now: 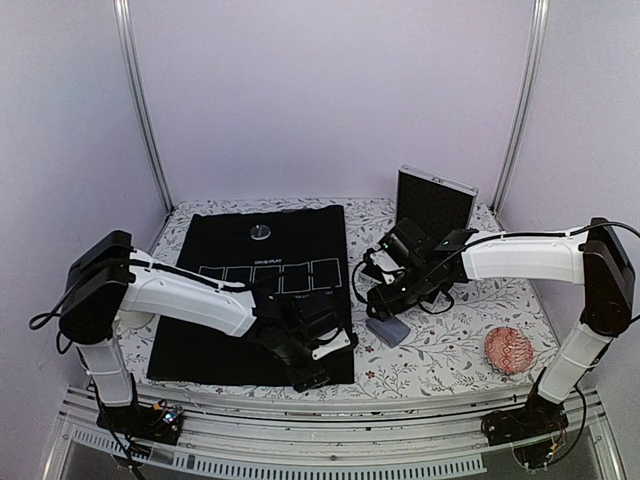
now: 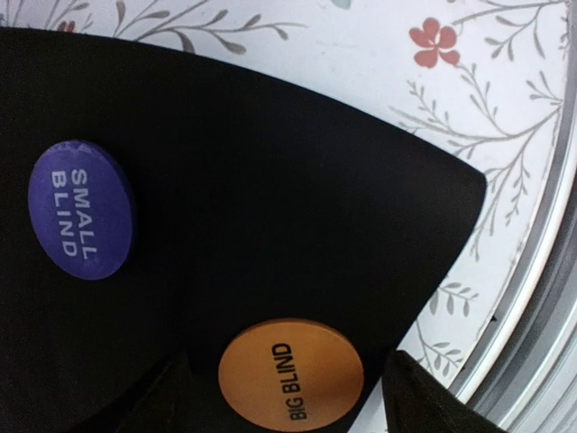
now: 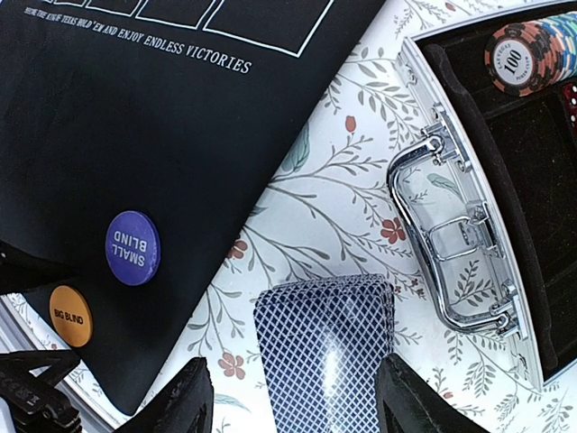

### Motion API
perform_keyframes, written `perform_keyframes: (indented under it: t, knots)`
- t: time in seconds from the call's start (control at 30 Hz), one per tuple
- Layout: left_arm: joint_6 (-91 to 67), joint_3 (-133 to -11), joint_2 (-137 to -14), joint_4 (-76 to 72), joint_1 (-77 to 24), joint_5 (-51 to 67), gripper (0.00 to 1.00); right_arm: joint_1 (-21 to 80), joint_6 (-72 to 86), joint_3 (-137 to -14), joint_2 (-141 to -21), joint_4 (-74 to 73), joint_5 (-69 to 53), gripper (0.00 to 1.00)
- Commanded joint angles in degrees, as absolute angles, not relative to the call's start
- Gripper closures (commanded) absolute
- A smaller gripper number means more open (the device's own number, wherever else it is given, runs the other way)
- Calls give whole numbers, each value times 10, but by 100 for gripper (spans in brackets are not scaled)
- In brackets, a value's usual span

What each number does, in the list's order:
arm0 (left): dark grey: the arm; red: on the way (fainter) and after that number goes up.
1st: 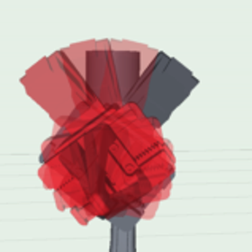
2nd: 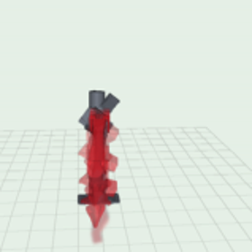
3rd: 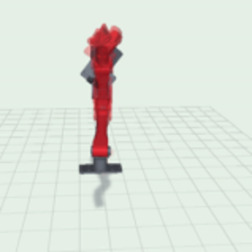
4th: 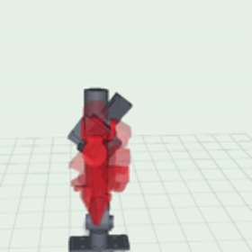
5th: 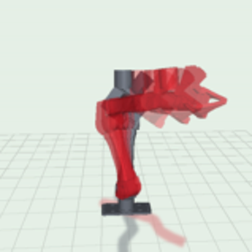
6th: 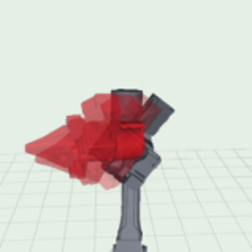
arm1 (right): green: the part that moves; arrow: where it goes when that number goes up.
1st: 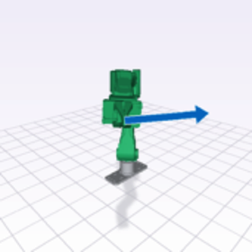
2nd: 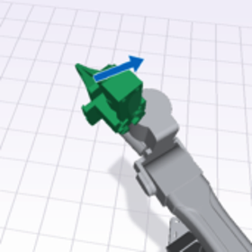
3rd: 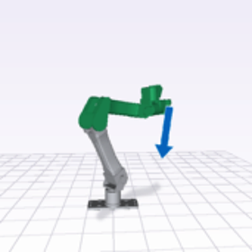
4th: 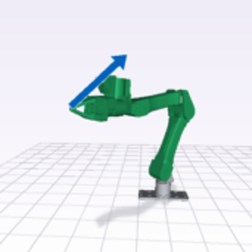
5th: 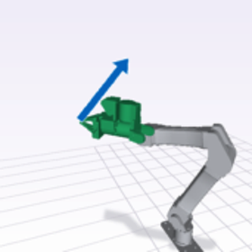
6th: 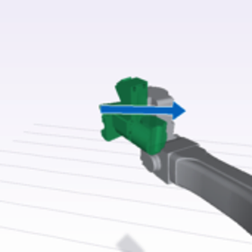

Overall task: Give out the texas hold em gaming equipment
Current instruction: Pick up the big blind button from the poker table mat.

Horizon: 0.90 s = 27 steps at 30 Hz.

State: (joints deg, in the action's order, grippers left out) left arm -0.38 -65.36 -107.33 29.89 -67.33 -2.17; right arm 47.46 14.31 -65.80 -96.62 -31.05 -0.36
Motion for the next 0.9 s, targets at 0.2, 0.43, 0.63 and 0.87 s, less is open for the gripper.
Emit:
perform_keyframes:
  t: [0.2, 0.43, 0.63, 0.87]
  knots:
    - [26, -649, -1073, 317, -656, 61, 43, 473, 136, -657, -973, -303, -12, 36]
    - [32, -638, -1064, 335, -651, 81, 55, 474, 131, -666, -980, -310, -12, 36]
    - [20, -627, -1043, 343, -644, 67, 60, 474, 128, -674, -985, -317, -13, 36]
    - [-2, -586, -989, 329, -595, 109, 60, 474, 124, -679, -986, -320, -12, 36]
